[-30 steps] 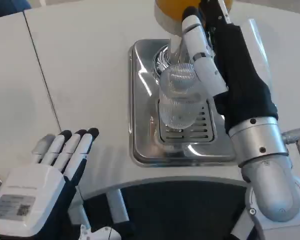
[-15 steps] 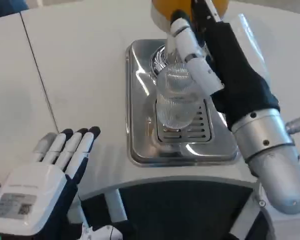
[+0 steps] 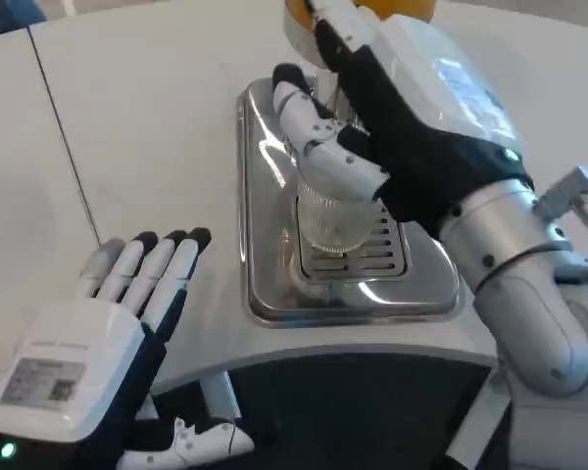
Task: Grasp the cup under the faucet to collect the drink, then remove the cup.
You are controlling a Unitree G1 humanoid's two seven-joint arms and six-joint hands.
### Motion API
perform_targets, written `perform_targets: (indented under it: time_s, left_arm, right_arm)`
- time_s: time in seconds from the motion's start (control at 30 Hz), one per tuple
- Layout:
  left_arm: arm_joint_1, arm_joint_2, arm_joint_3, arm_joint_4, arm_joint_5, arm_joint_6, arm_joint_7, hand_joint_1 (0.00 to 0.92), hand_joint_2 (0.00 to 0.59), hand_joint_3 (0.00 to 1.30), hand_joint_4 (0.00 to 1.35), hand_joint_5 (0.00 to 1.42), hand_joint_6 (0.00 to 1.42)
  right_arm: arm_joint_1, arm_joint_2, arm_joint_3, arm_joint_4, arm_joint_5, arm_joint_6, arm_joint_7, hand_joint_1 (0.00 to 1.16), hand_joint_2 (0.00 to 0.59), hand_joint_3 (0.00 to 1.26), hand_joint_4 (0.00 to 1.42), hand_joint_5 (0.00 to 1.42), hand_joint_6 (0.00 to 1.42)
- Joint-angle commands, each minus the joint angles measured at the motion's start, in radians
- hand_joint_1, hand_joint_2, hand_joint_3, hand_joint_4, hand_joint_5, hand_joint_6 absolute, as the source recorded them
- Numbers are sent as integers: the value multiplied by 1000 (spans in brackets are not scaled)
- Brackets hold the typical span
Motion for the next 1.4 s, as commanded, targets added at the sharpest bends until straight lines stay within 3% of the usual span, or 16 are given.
perform_targets:
  time_s: [0.03, 0.3, 0.73, 1.13, 1.4]
  left_arm:
    - [-13, -17, -19, 28, 22, 4, 10, 0, 1, 0, 0, 0, 0]
    - [-107, -60, -40, 108, 47, 41, 40, 0, 1, 0, 0, 0, 0]
    - [-267, -72, -93, 243, 51, 61, 97, 44, 13, 0, 0, 0, 0]
    - [-346, -102, -151, 276, 49, 90, 96, 46, 16, 0, 0, 0, 0]
    - [-390, -128, -193, 299, 55, 114, 91, 46, 16, 0, 0, 0, 0]
  right_arm:
    - [-17, 13, 29, 15, -99, 10, 124, 0, 572, 45, 0, 0, 0]
    - [-27, 67, -9, 9, -221, -14, 238, 0, 576, 34, 0, 0, 0]
    - [-2, 131, -47, -10, -316, -108, 307, 0, 569, 31, 0, 0, 0]
    - [15, 168, -89, -3, -356, -173, 353, 0, 583, 69, 0, 0, 0]
    - [24, 187, -116, -5, -357, -194, 343, 0, 583, 77, 0, 0, 0]
